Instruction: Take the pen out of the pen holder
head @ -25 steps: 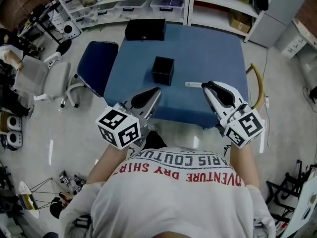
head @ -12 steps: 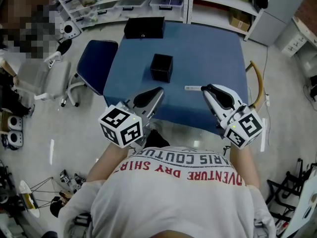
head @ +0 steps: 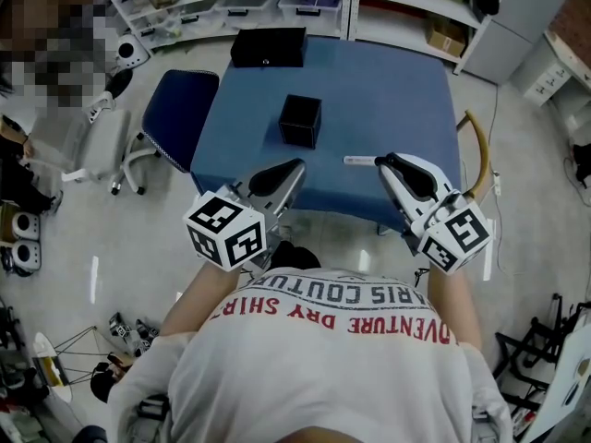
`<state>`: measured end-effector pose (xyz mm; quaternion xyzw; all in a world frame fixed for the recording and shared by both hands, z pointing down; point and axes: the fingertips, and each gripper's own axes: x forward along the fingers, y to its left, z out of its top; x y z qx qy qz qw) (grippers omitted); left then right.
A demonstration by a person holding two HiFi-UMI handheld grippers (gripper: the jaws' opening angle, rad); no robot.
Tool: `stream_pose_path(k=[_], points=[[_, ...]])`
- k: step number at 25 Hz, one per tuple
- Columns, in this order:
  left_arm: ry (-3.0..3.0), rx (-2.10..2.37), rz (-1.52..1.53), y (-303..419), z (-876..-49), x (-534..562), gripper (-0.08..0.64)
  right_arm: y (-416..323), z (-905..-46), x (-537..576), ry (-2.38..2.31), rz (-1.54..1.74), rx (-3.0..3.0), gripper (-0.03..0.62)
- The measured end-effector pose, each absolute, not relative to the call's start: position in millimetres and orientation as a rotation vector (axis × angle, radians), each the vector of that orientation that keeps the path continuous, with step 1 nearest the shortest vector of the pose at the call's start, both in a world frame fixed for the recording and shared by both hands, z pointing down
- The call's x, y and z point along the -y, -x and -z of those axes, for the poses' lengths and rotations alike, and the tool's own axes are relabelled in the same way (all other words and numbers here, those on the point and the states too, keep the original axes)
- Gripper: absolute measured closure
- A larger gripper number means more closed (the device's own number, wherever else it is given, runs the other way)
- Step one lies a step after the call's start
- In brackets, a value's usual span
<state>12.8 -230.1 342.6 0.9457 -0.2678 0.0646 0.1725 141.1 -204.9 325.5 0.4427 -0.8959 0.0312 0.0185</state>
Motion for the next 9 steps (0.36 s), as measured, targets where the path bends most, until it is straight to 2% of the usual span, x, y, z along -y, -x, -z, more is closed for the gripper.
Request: stream_pose_path(k=[9], points=[[-2.674,0.767,-0.178,-10.8,-342.5,228.4,0.528,-140.5,-323.0,204.6,-1.375,-0.099,2.786,0.52]])
